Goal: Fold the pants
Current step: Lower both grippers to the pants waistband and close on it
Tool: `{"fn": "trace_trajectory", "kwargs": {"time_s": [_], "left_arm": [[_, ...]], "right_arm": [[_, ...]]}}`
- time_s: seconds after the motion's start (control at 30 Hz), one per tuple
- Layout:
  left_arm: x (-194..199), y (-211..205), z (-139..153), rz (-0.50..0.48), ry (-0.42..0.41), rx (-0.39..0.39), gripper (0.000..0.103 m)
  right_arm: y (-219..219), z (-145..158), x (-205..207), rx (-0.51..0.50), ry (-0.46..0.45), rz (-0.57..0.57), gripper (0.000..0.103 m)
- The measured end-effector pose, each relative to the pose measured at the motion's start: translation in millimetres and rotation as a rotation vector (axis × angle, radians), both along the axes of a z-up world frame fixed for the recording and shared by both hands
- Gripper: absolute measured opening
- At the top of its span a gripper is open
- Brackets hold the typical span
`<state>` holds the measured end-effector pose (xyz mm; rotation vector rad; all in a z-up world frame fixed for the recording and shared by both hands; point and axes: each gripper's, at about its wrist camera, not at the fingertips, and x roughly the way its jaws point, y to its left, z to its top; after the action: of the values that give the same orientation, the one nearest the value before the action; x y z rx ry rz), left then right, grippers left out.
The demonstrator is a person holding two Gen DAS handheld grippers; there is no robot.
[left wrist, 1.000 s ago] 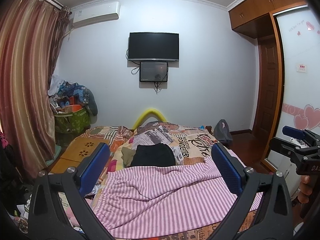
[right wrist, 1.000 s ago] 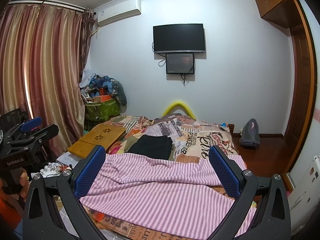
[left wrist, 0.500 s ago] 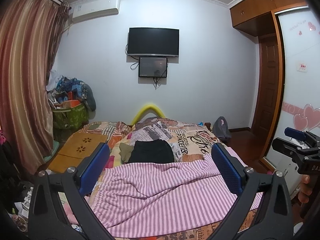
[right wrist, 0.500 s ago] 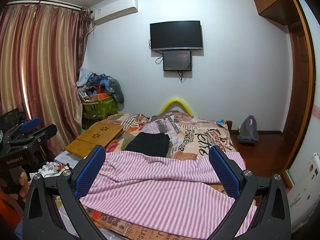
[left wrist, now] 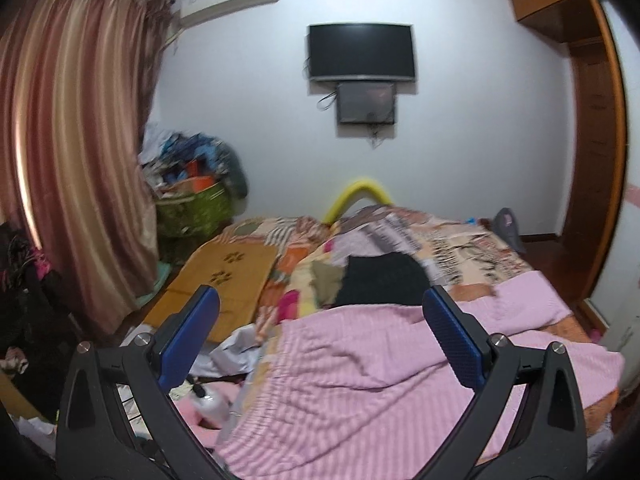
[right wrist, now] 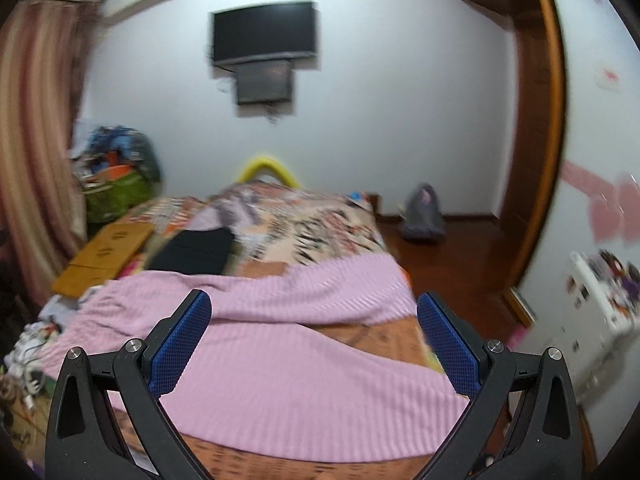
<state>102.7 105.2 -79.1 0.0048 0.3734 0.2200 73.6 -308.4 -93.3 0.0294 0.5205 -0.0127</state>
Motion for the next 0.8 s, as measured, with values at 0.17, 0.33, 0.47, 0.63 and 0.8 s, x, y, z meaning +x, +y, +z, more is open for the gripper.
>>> {"fn": "trace_trajectory", "kwargs": {"time_s": [0.17,0.33,0.47,0.63,0.8], "left_arm": [[34,38,-44,0.053,0.116,-0.003,0.103],[75,65,-107,0.113,0.283,-0.024,0.103],[99,85,-149,0.142,0.395,-0.059,0.103],[125,102,-192,0.175,0.5,-0.095,0.103],[136,104,-216,0.178,0.571,-0.096,0.101]], "right_arm": [[-47,-23,13,0.0,0.061,-0.12,0.102],[-93,-48,23,0.043,0.13,-0.254,0.102],[-129,-74,34,0.082,0.2,-0.336,0.102],[-157,-114,62,0.104,0.304,-0.385,0.102],[-172,-157,88,0.086,0.43,-0.371,0.089]]}}
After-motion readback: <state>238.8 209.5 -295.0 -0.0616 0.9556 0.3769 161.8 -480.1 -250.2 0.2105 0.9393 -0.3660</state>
